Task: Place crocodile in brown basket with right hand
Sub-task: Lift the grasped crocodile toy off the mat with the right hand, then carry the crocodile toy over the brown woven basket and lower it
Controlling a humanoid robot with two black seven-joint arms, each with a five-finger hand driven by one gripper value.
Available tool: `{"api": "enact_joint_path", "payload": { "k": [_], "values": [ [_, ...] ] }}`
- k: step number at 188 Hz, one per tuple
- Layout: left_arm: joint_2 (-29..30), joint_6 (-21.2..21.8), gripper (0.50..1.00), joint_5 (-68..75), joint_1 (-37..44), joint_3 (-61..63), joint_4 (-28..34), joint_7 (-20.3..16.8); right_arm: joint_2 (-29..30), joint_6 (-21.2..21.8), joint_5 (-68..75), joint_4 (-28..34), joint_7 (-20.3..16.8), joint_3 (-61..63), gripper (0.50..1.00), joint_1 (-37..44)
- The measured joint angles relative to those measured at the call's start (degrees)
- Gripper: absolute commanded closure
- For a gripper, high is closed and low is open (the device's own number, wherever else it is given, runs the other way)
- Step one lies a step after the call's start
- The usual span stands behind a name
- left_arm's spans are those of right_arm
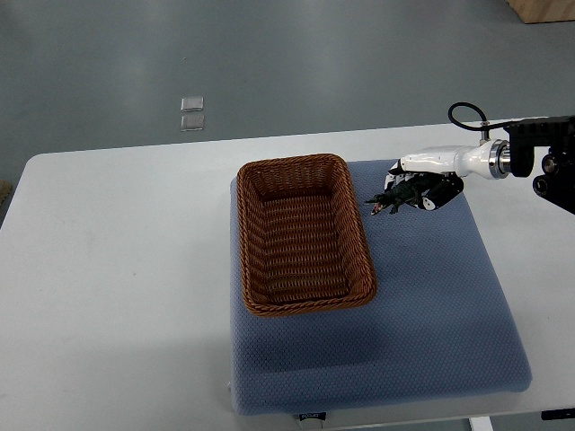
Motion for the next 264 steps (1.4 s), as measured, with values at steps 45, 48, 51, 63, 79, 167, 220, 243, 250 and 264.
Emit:
{"api": "enact_joint_path", "payload": {
  "k": [45, 48, 51, 63, 79, 167, 220, 243, 250, 264],
  "values": [
    [0.0, 0.0, 0.5, 0.0, -0.01, 0.0, 0.0, 0.0, 1.21, 1.87, 0.13, 0.0, -0.26, 3.68, 1.0, 1.27],
    [0.0, 0.0, 0.5, 0.0, -0.01, 0.0, 0.0, 0.0, 1.35, 1.92, 0.12, 0.01, -0.28, 3.73, 1.0, 1.41],
    [0.0, 0.0, 0.5, 0.0, -0.01, 0.0, 0.0, 0.0, 1.5, 1.96, 0.12, 0.01, -0.31, 3.76, 1.0, 1.55],
    [0.0, 0.0, 0.5, 0.0, 0.0, 0.0, 0.0, 0.0, 2.28, 2.05, 0.11, 0.01, -0.41, 3.84, 1.0, 2.38],
    [0.0, 0.0, 0.5, 0.0, 0.0, 0.0, 0.0, 0.0, 3.68, 2.07, 0.09, 0.01, -0.55, 3.88, 1.0, 3.6],
    [0.0, 0.0, 0.5, 0.0, 0.0, 0.0, 0.0, 0.0, 14.21, 1.27, -0.69, -1.24, -1.6, 3.53, 1.0, 5.34],
    [0.0, 0.0, 0.5, 0.0, 0.0, 0.0, 0.0, 0.0, 18.58, 0.02, -2.46, -4.06, -1.75, 2.72, 0.871, 4.68],
    [0.0, 0.0, 0.5, 0.0, 0.0, 0.0, 0.0, 0.0, 19.23, -1.77, -3.77, -5.07, -1.75, 2.36, 0.76, 3.91],
    [0.0, 0.0, 0.5, 0.0, 0.0, 0.0, 0.0, 0.0, 19.29, -2.19, -3.98, -5.18, -1.75, 2.11, 0.74, 3.76],
    [0.0, 0.0, 0.5, 0.0, 0.0, 0.0, 0.0, 0.0, 19.29, -2.64, -4.16, -5.27, -1.71, 1.71, 0.705, 3.64]
  ]
}}
